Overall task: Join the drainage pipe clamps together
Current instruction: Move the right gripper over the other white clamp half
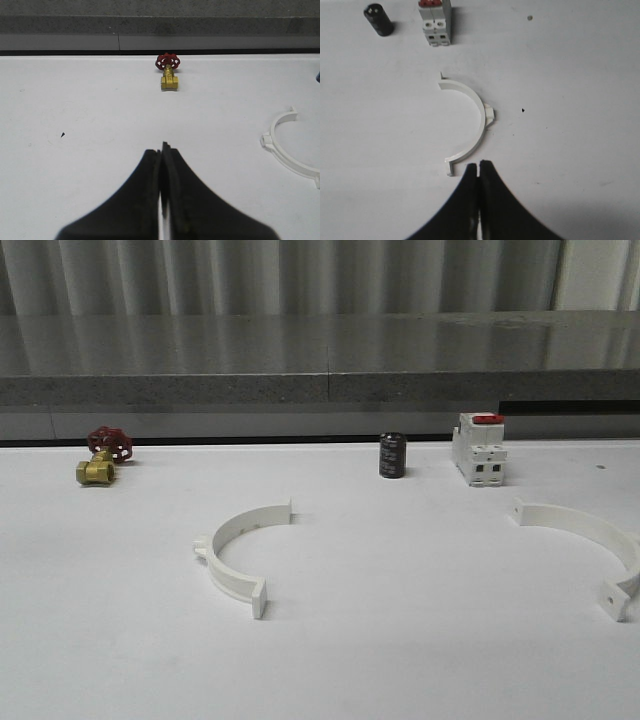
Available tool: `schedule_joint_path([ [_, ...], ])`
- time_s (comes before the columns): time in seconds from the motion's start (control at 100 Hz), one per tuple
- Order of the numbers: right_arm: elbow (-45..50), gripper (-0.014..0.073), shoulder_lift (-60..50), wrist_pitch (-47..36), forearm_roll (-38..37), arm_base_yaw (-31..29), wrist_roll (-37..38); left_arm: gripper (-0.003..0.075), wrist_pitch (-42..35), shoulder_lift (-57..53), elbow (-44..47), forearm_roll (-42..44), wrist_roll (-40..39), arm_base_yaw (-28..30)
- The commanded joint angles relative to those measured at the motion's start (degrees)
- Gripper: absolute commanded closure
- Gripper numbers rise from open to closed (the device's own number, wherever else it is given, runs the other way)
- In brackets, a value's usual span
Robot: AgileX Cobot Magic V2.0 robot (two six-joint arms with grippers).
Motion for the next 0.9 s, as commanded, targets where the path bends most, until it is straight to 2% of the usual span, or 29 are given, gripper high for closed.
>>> schedule_joint_path([
  [0.0, -2.10, 0.0568, 2.22, -2.01, 0.00, 0.01, -0.58, 0.0741, -4.25, 0.33, -1.58, -0.20, -0.02, 0.07],
  [0.05, -2.10, 0.0479, 3.69, -1.49, 0.00, 0.01, -0.58, 0.0741, -4.25, 0.33, -1.58, -0.20, -0.02, 0.07],
  [0.2, -2.10, 0.0119, 6.18, -1.58, 0.00, 0.01, -0.58, 0.0741, -4.25, 0.33, -1.58, -0.20, -0.02, 0.07],
  [0.27, -2.10, 0.0045, 7.39, -2.97, 0.00, 0.01, -0.84, 0.0741, -4.25, 0.33, -1.58, -0.20, -0.02, 0.07],
  [0.5, -3.17, 0.0043, 17.00, -8.56, 0.00, 1.11, -2.52, 0.0741, -4.25, 0.33, -1.58, -0.20, -0.02, 0.07],
  [0.73, -7.52, 0.0043, 29.94, -9.89, 0.00, 1.11, -2.52, 0.0741, -4.25, 0.33, -1.58, -0.20, -0.02, 0.07],
  [0.89, -11.52, 0.0081, 37.32, -10.14, 0.00, 1.11, -2.52, 0.0741, -4.25, 0.33, -1.58, -0.20, -0.02, 0.07],
])
